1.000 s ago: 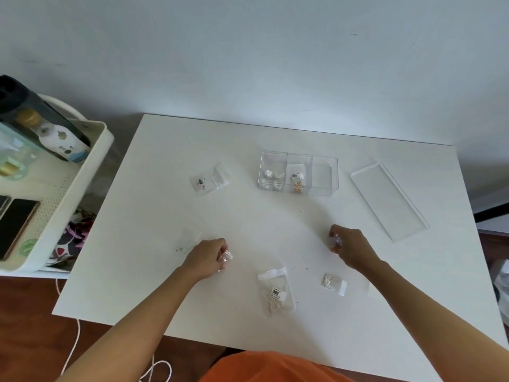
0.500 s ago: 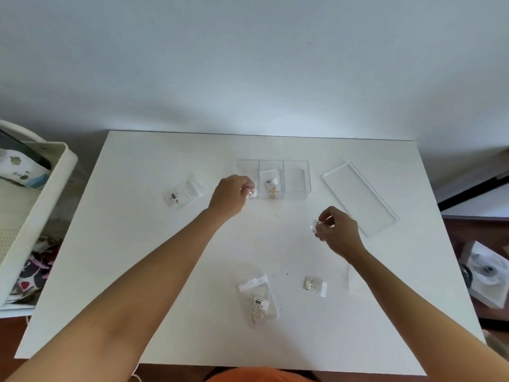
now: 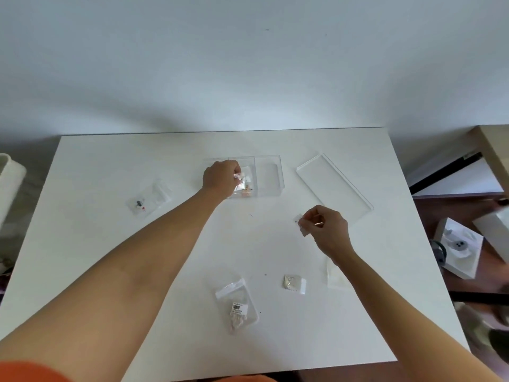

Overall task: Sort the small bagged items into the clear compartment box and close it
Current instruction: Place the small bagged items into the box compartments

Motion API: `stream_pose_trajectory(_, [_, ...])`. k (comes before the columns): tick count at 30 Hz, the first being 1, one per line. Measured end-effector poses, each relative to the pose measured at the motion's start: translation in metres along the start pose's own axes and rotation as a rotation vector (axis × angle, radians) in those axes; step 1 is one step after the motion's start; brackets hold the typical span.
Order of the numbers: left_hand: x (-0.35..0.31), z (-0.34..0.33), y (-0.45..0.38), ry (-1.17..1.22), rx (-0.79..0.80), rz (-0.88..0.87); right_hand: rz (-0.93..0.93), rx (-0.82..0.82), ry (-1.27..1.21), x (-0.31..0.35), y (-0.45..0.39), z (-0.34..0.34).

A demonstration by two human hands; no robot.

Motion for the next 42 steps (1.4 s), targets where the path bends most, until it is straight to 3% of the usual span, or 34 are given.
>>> stream_pose_trajectory(7, [0.003, -0.008, -0.002, -0.104, 0.015, -0.027, -0.038, 0.014, -0.054, -0.004, 0.000, -0.002])
stream_pose_trajectory(17, [0.034, 0.043, 0.041, 0.034, -0.187, -0.101, 0.042, 0.013, -0.022, 0.036, -0.010, -0.015])
stream_pose_trajectory(27, [0.152, 0.100, 0.131, 0.140, -0.211, 0.154, 0.117, 0.062, -0.016, 0.098, -0.035, -0.052])
stream_pose_trajectory(33, [0.213, 0.090, 0.186, 0.166, -0.114, 0.367, 0.135, 0.024, 0.038, 0.118, -0.057, -0.069])
stream_pose_trajectory(37, [0.234, 0.070, 0.209, 0.137, -0.006, 0.453, 0.147, -0.030, 0.111, 0.125, -0.072, -0.079])
stream_pose_trajectory(42, [0.235, 0.059, 0.216, 0.094, -0.041, 0.473, 0.130, -0.071, 0.170, 0.126, -0.082, -0.090])
Point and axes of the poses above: each hand's wrist, its own y-axis away from the middle knuckle, its own z-axis out of the back of the hand, x = y × z, the point moved 6 cm from there along -y, towards the middle knuckle, and after that the axes turned 9 degrees about y, right-handed, at the moved point
